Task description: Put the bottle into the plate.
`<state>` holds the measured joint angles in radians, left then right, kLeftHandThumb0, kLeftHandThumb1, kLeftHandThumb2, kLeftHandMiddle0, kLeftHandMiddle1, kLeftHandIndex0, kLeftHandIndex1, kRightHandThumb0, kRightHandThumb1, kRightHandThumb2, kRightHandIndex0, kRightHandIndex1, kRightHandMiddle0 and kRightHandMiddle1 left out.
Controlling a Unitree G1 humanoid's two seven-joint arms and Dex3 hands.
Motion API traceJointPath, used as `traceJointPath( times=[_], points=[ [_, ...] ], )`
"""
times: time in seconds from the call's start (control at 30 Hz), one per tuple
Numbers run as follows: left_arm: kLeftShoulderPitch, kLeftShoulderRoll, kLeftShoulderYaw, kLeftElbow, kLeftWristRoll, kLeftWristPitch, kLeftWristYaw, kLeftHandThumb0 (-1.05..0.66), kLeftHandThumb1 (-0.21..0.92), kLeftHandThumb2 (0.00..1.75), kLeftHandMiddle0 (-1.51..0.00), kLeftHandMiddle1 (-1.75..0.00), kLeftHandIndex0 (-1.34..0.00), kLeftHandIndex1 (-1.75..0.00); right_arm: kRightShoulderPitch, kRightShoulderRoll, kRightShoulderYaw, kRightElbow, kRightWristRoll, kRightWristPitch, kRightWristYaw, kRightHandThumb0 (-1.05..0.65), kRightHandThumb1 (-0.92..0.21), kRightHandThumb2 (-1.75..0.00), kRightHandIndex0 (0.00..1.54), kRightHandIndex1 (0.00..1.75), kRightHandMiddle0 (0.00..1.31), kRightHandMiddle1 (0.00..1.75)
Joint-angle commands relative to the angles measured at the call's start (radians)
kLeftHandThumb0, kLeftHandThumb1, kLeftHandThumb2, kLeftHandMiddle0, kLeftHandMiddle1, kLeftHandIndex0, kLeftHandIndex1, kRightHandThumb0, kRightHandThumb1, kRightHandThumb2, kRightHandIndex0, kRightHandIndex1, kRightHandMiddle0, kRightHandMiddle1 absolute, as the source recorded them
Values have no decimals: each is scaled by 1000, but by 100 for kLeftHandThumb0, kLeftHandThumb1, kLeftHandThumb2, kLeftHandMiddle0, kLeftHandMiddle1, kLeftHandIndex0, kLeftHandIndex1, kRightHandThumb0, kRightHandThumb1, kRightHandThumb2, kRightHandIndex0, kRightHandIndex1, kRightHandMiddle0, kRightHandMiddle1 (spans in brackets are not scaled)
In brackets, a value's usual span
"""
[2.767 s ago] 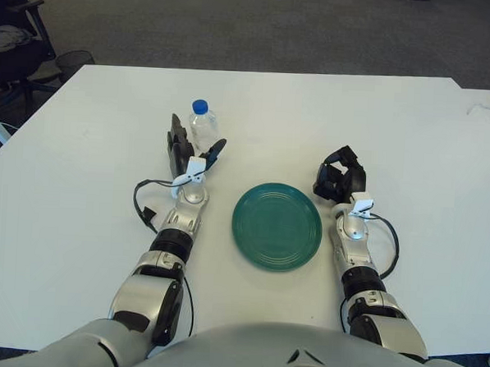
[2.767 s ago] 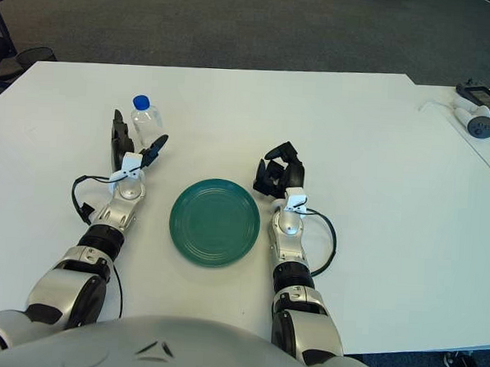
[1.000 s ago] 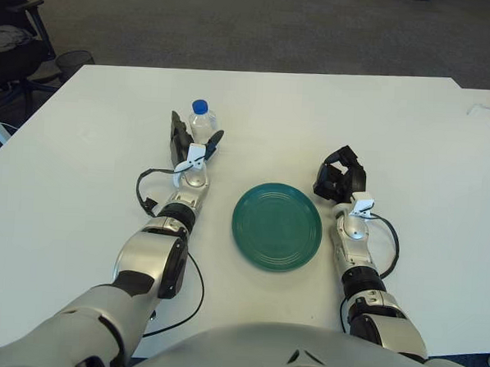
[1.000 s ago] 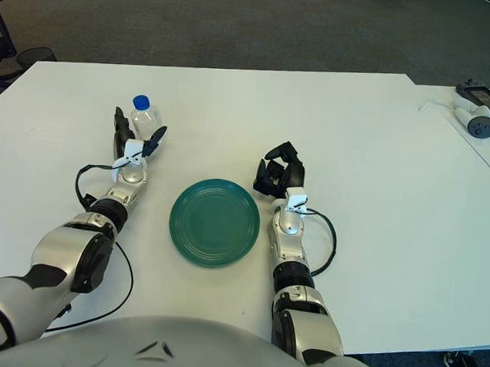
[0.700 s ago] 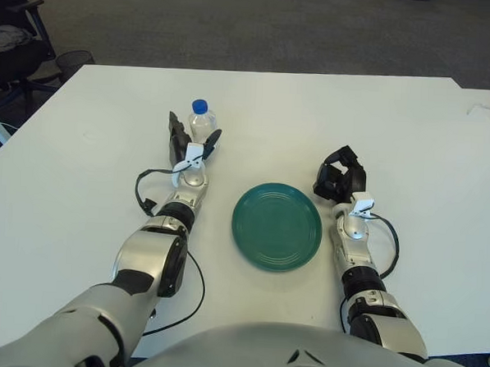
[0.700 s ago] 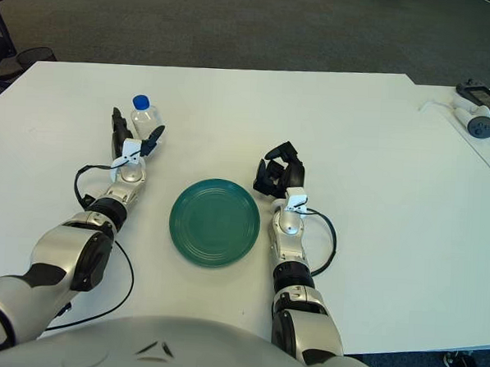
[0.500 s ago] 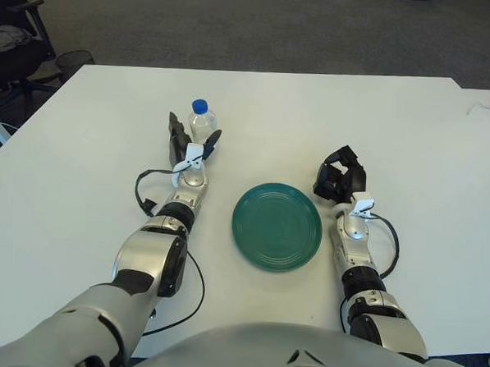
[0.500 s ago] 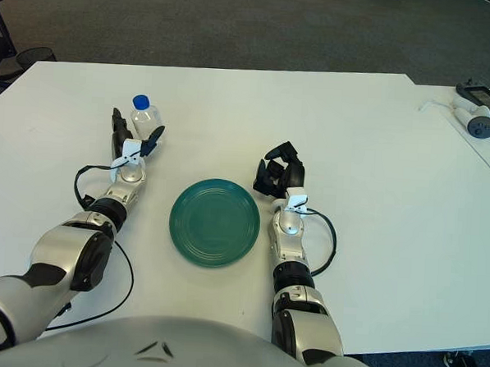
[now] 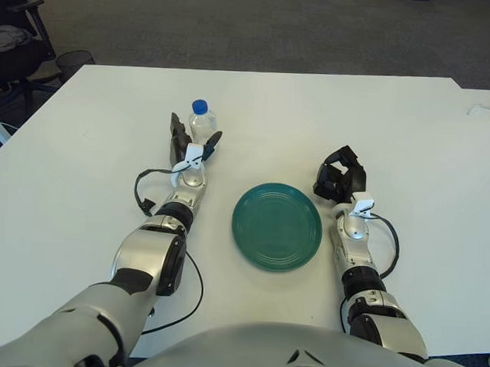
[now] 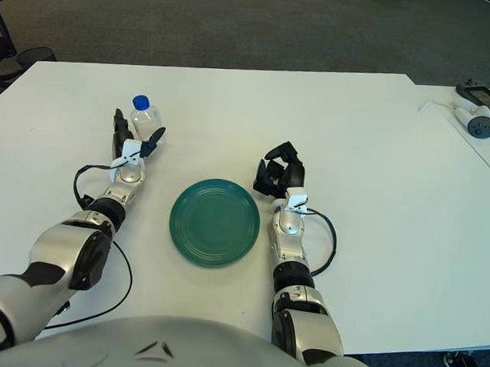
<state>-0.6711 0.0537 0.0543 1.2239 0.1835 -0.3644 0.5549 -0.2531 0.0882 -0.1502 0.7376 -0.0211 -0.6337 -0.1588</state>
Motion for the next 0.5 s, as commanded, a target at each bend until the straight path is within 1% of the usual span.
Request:
traceJointPath(
  times=[0.0, 0.17, 0.37, 0.47],
  points=[
    [-37, 7, -18, 14, 14, 5, -25, -105, 92, 8, -22, -2, 0, -28, 111, 26, -10, 119, 21, 30, -12, -48, -29, -134, 113, 175, 62, 175],
    [-43, 3, -39, 29, 21, 22, -73, -105, 92, 8, -21, -1, 0, -28, 112, 27, -8, 118, 21, 31, -14, -48, -29, -134, 112, 175, 62, 175],
    [-46, 4, -63, 42, 39, 23, -102, -105, 92, 8, -21, -1, 0, -27, 113, 29, -8, 118, 26, 24, -10, -47, -29, -134, 113, 175, 62, 175],
    [-48, 5, -79, 51, 50, 18, -118, -104, 92, 7, -23, -2, 0, -30, 114, 30, -7, 119, 26, 20, -7, -47, -29, -134, 114, 175, 62, 175]
  ],
)
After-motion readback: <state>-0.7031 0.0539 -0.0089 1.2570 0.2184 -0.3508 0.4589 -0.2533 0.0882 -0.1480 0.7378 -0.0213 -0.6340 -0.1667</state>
